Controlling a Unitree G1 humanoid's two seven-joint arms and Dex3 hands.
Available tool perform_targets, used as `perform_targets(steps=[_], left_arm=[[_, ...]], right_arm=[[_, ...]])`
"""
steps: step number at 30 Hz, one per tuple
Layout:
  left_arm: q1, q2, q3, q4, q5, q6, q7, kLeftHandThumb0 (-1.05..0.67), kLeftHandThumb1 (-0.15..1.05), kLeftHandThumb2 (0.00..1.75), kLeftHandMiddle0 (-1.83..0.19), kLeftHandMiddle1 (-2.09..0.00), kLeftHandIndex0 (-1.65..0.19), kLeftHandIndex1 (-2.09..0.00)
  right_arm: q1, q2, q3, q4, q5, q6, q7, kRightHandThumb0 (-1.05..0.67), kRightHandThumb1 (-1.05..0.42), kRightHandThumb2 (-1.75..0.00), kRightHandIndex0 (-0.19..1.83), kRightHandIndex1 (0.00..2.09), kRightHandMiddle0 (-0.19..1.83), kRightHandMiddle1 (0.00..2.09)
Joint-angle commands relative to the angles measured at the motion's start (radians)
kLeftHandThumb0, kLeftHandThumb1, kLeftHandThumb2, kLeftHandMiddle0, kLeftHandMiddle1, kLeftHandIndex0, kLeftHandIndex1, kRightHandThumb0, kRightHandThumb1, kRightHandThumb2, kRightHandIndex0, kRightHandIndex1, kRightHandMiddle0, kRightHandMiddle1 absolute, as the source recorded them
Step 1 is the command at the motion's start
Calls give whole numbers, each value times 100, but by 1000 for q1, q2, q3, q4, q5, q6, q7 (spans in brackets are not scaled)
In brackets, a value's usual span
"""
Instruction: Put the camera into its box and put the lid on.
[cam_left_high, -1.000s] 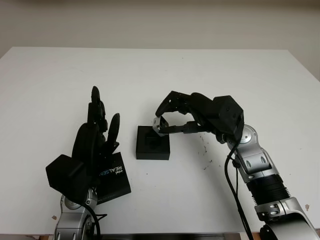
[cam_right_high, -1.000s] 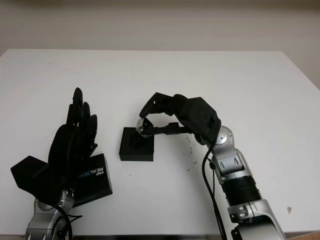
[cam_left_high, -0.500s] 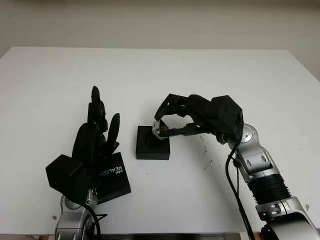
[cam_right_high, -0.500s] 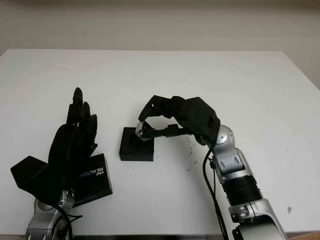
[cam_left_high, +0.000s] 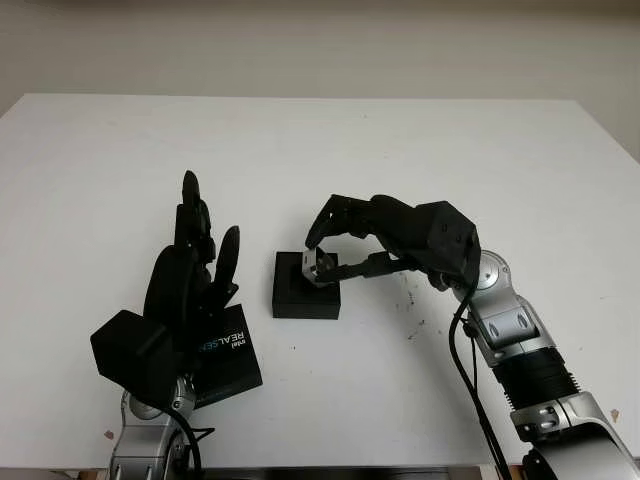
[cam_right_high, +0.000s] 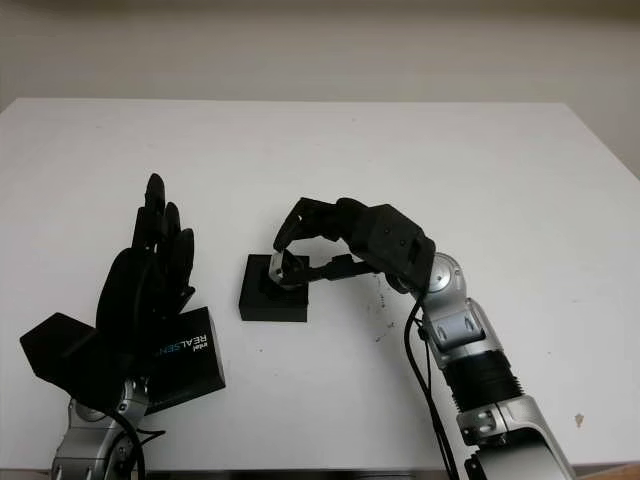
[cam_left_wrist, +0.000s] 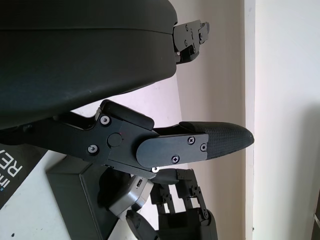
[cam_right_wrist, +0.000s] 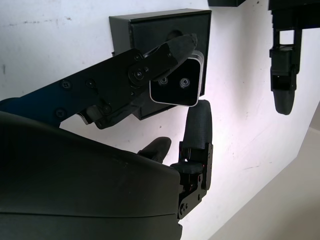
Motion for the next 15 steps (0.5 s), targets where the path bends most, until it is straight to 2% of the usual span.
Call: perform_targets(steps=[1, 15], left_arm=[[6, -2, -1, -5, 3, -5, 1, -73, 105, 50, 19, 0, 19, 0], [10, -6, 0, -14, -2, -3, 3, -74, 105, 48, 19, 0, 19, 0]], right_arm=[[-8, -20, 4, 12, -12, -14, -2, -44, -91, -5, 21, 63, 36, 165], [19, -59, 59, 19, -132, -88, -44, -36, -92, -5, 22, 57, 37, 163]])
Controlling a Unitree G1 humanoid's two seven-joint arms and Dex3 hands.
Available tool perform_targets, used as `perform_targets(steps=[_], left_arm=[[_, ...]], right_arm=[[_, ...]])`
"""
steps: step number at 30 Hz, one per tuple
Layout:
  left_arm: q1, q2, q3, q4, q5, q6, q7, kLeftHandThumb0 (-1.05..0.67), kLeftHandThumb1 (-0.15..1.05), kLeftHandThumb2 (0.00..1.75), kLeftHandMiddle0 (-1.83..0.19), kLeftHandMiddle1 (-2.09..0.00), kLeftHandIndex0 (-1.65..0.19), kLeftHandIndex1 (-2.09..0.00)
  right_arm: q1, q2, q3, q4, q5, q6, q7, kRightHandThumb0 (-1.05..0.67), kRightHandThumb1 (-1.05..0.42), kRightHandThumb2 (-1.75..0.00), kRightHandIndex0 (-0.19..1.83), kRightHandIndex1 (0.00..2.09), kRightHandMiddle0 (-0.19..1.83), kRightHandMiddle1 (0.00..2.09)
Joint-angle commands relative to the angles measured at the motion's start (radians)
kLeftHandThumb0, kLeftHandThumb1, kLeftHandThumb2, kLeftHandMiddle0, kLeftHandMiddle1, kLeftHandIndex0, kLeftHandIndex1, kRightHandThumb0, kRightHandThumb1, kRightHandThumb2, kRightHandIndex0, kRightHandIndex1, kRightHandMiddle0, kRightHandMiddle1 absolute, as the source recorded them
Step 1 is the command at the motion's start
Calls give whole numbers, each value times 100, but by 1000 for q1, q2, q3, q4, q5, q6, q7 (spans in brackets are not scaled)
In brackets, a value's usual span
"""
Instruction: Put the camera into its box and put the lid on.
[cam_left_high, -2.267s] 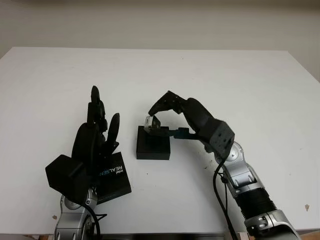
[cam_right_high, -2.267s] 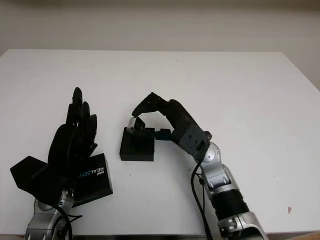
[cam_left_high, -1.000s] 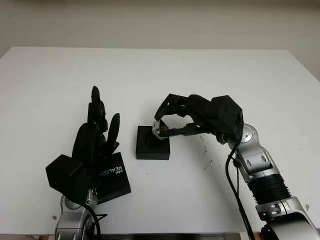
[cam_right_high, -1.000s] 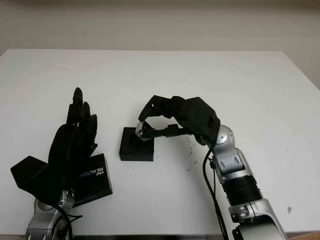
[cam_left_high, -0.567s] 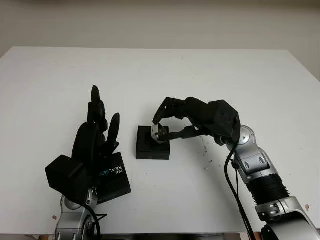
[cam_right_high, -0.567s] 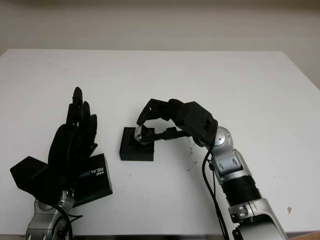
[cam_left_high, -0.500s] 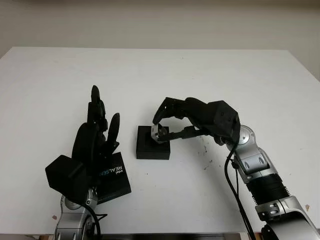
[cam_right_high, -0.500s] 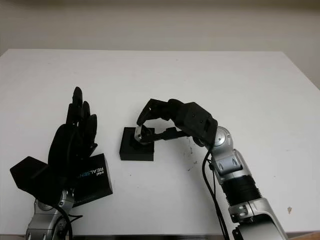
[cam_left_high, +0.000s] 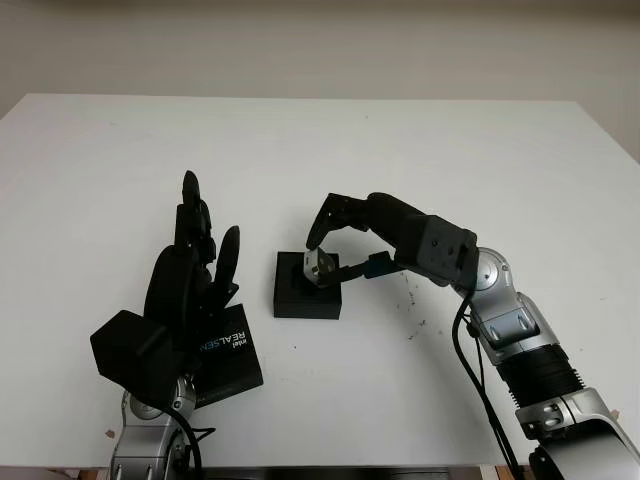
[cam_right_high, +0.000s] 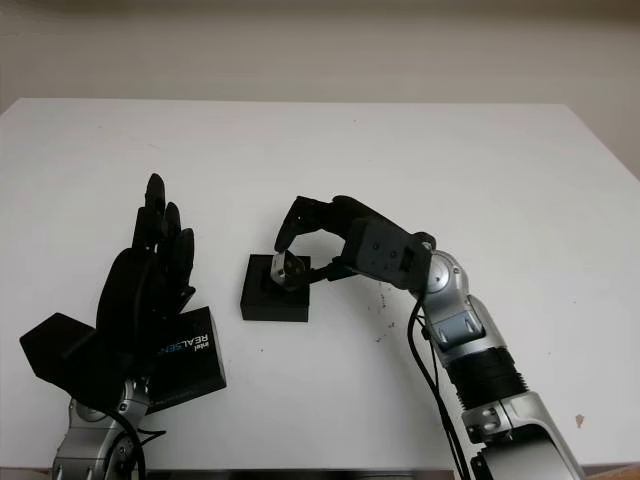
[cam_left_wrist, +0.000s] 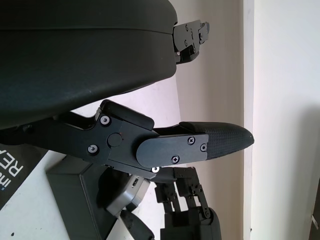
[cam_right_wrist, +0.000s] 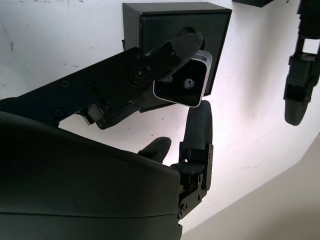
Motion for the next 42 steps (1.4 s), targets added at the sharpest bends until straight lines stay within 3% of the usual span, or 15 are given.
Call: perform_targets(steps=[1, 11, 14, 19, 28, 32, 36, 39, 42], left_arm=[[11, -3, 0, -15, 1, -1, 2, -75, 105, 48, 19, 0, 19, 0], [11, -10, -2, -11, -2, -15, 1, -73, 105, 49, 19, 0, 19, 0], [14, -14, -4, -18, 4, -5, 7, -74, 105, 49, 19, 0, 19, 0], [17, -11, -5, -18, 0, -6, 5, -74, 105, 49, 19, 0, 19, 0], [17, -15, -6, -14, 3, -10, 9, -73, 105, 49, 19, 0, 19, 0], [12, -17, -7, -8, 2, -12, 9, -73, 105, 49, 19, 0, 19, 0], [10, -15, -8, -9, 9, -12, 11, -73, 105, 50, 19, 0, 19, 0], [13, -8, -2, -12, 21, -19, 17, -73, 105, 50, 19, 0, 19, 0], [17, 2, 10, -24, 27, -25, 20, -75, 105, 50, 19, 0, 19, 0]], right_arm=[[30, -32, 18, 18, -29, -2, -2, -36, -92, -5, 23, 56, 37, 163], [66, -38, 46, -4, -106, -18, -46, -43, -91, -5, 24, 48, 34, 152], [72, -40, 48, -10, -115, -25, -50, -48, -91, -5, 23, 38, 21, 124], [78, -44, 49, -23, -125, -28, -53, -51, -91, -5, 24, 24, 20, 87], [73, -53, 48, -19, -126, -19, -44, -52, -91, -5, 24, 17, 19, 72], [70, -53, 43, -18, -123, -15, -47, -53, -92, -5, 22, 11, 23, 54], [80, -45, 22, -20, -112, -60, -99, -57, -93, -6, 16, 6, 13, 44], [93, -27, -33, -55, -30, -108, -127, -63, -101, -7, 12, 4, 5, 33], [94, -12, -87, -118, 58, -66, -120, -67, -104, -14, 7, 3, 0, 22]])
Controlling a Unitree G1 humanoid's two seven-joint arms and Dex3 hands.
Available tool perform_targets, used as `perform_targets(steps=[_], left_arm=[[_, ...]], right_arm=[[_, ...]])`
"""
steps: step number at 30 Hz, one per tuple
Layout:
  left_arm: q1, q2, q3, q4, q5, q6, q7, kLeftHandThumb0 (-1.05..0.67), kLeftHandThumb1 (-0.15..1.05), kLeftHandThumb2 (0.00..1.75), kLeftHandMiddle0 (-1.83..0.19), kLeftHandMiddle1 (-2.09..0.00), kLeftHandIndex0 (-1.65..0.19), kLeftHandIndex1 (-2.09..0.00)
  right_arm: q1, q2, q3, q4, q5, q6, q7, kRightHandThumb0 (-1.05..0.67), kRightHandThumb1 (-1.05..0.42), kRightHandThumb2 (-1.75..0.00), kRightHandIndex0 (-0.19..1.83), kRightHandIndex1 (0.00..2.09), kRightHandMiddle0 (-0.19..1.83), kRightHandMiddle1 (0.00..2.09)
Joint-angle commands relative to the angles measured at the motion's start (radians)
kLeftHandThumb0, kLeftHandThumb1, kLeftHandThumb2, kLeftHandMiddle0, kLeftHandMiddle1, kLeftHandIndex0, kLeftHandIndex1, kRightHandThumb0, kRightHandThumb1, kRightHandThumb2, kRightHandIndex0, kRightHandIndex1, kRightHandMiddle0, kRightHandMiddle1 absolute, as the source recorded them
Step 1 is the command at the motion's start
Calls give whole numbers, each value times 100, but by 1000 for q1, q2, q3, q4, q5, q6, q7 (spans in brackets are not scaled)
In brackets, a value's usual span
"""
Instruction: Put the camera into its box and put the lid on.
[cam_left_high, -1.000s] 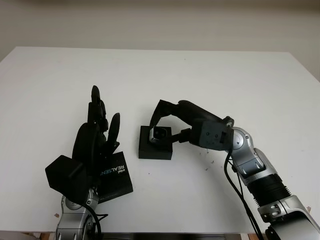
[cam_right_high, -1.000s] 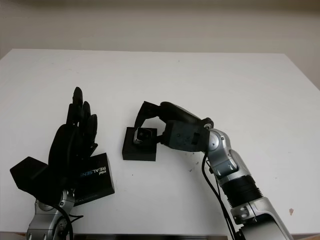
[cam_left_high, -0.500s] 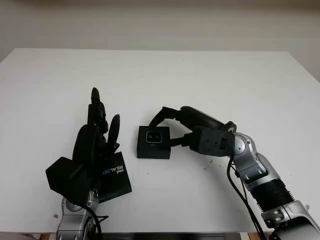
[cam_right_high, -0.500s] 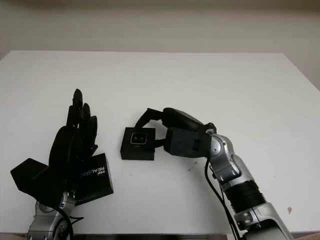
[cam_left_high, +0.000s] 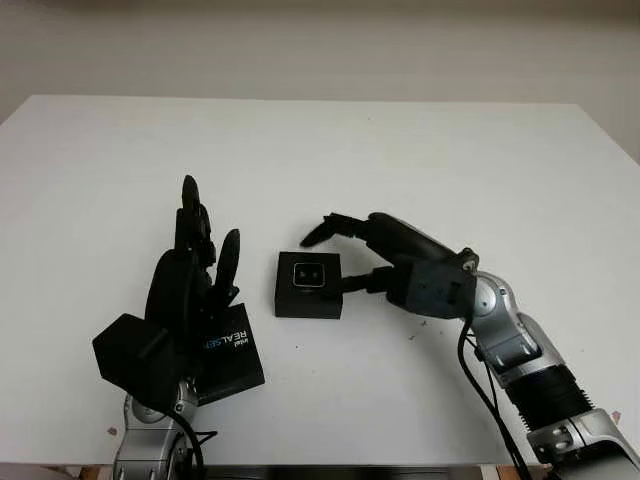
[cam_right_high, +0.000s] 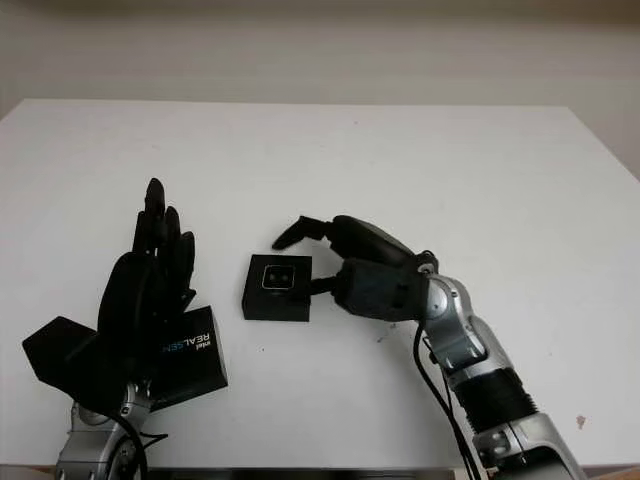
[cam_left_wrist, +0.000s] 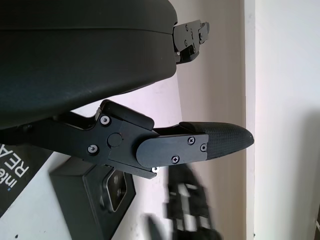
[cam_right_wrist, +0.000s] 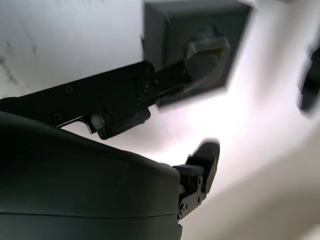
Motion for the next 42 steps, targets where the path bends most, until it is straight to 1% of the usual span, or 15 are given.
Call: perform_targets(steps=[1, 6, 8, 11, 13, 14, 16, 18, 19, 22, 24, 29, 31, 33, 42], left_arm=[[5, 10, 11, -29, 7, -9, 4, -75, 105, 50, 19, 0, 19, 0], [9, 42, 48, -93, 3, -16, -4, -73, 105, 48, 19, -1, 19, 0], [14, 67, 70, -114, 4, -39, -15, -72, 105, 46, 19, -2, 19, 0], [43, 137, 131, -185, 3, -10, -47, -75, 105, 40, 13, -5, 15, -3], [59, 161, 162, -218, 4, 3, -54, -77, 105, 34, 5, -8, 8, -6], [65, 170, 175, -230, 5, 6, -55, -73, 105, 25, -7, -10, -2, -11], [85, 208, 210, -240, 25, -19, -68, -71, 105, 19, -21, -10, -13, -14], [109, 256, 247, -256, 51, -33, -93, -67, 104, 12, -45, -13, -31, -19], [123, 282, 262, -267, 57, -27, -114, -67, 104, 10, -49, -13, -35, -20], [175, 398, 295, -313, 91, 17, -220, -76, 102, 6, -40, -6, -28, -13], [213, 474, 314, -343, 118, 32, -299, -82, 100, 5, -26, -2, -17, -6], [272, 583, 309, -403, 187, 84, -428, -85, 95, 4, -3, -2, 0, -1], [279, 600, 295, -406, 210, 87, -455, -86, 94, 5, 3, -2, 6, -1], [281, 618, 274, -403, 241, 82, -478, -87, 94, 5, 6, -2, 9, -1], [264, 637, 177, -361, 326, 68, -516, -89, 93, 5, 8, -5, 11, -3]], right_arm=[[-1, 11, -35, -59, 39, 29, -2, -69, -105, -18, 5, 2, 0, 20], [-10, 42, -117, -191, 160, 221, -2, -73, -105, -32, 0, 3, -2, 14], [-11, 57, -143, -216, 194, 250, -21, -73, -105, -36, 2, 4, -1, 14], [-14, 66, -179, -227, 230, 299, -45, -71, -105, -40, 5, 6, 1, 15], [-16, 66, -193, -225, 249, 321, -48, -69, -105, -42, 5, 6, 2, 16], [-18, 69, -199, -224, 259, 333, -50, -67, -105, -40, 5, 6, 2, 16], [-18, 73, -211, -221, 277, 356, -57, -67, -105, -39, 5, 6, 2, 16], [-15, 80, -220, -215, 293, 368, -64, -66, -105, -39, 3, 5, 0, 15], [-14, 84, -222, -215, 299, 376, -68, -66, -105, -39, 2, 4, -1, 15], [-11, 88, -228, -217, 306, 388, -79, -64, -105, -41, 2, 4, -2, 16], [-12, 89, -235, -214, 321, 396, -77, -61, -105, -42, 0, 4, -3, 16], [-39, 100, -283, -171, 406, 398, -58, -63, -105, -44, -4, 2, -9, 16], [-51, 104, -299, -149, 431, 390, -56, -63, -105, -50, -4, 2, -16, 31], [-61, 107, -313, -149, 452, 423, -70, -65, -105, -52, -4, 2, -18, 36], [-60, 107, -320, -144, 481, 460, -79, -66, -105, -58, -9, 1, -19, 23]])
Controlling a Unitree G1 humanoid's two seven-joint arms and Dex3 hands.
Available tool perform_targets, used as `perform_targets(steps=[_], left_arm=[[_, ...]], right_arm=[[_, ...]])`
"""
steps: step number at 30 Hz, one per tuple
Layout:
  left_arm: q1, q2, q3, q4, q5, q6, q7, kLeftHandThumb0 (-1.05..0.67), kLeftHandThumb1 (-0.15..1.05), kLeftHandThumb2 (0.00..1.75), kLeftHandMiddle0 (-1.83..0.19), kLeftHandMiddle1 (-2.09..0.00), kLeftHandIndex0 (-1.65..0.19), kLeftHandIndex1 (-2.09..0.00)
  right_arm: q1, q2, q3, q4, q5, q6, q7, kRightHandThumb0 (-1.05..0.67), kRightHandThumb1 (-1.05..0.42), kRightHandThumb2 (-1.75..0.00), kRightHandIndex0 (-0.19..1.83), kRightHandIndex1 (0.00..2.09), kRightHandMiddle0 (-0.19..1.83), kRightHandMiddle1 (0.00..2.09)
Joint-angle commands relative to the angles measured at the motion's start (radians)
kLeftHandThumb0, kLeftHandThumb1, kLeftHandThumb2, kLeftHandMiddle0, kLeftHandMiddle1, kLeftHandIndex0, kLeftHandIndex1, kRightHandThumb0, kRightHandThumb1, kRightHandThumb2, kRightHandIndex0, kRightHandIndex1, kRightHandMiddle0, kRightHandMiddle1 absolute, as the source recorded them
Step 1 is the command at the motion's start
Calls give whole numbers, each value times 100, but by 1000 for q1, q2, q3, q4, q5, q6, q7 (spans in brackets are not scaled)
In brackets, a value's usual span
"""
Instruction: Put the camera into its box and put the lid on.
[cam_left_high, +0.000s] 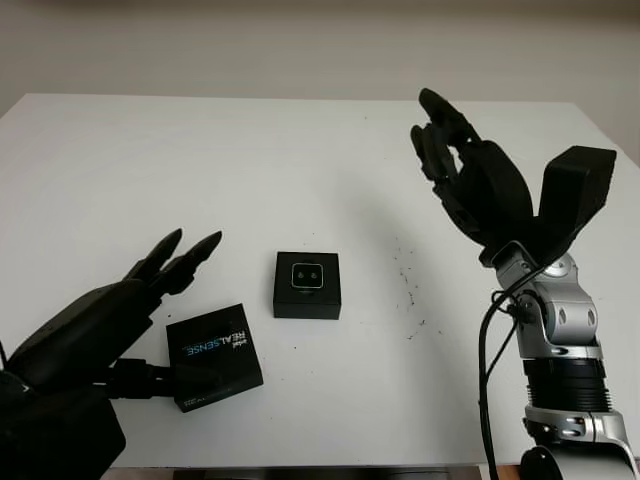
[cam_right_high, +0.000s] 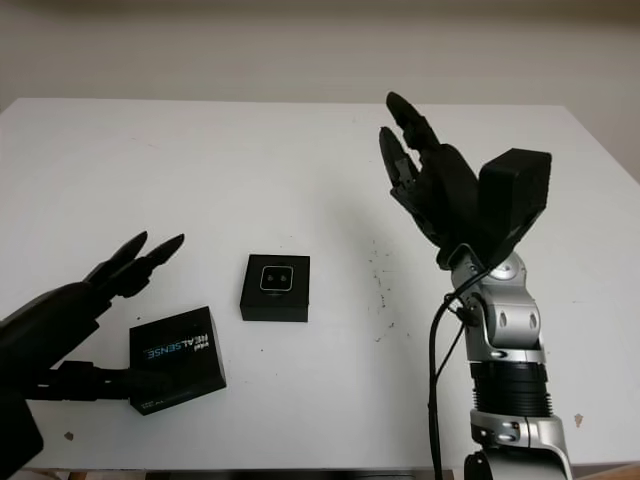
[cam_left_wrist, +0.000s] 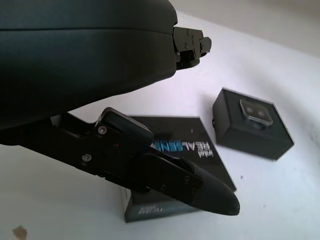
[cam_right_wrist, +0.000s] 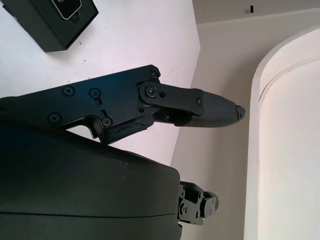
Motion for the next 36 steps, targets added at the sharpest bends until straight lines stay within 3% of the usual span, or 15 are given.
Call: perform_targets(steps=[1, 19, 28, 29, 32, 34, 36], left_arm=[[-11, 4, -26, 10, 6, 1, -9, -88, 92, 5, 8, -5, 12, -3], [-53, -1, -142, 134, 124, -56, 44, -81, 89, 5, 0, -7, 8, -7], [-64, -29, -160, 209, 109, -136, 120, -55, 89, 6, -29, -17, -14, -16], [-66, -35, -159, 221, 96, -150, 127, -51, 90, 6, -34, -22, -18, -18], [-71, -39, -160, 235, 76, -156, 126, -38, 96, 6, -23, -94, -29, -42], [-75, -37, -161, 235, 75, -158, 125, -29, 101, 6, -26, -118, -25, -86], [-77, -37, -161, 227, 77, -147, 123, -24, 104, 7, -25, -131, -23, -113]], right_arm=[[-11, -2, -7, 3, 8, 4, 3, -66, -105, -58, -9, 1, -19, 23], [-1, -5, 4, -12, -9, 33, -26, -64, -105, -53, -7, 4, -19, 27], [-2, -5, 1, -12, -10, 29, -19, -63, -105, -49, -6, 5, -18, 28], [-2, -8, 5, -12, -16, 27, -18, -63, -105, -49, -5, 5, -19, 29], [-1, -11, 8, -14, -24, 24, -15, -62, -105, -51, -5, 5, -19, 29], [-1, -10, 8, -17, -26, 27, -14, -61, -105, -52, -5, 5, -19, 29], [-2, -11, 6, -15, -22, 29, -8, -61, -105, -52, -6, 4, -19, 28]])
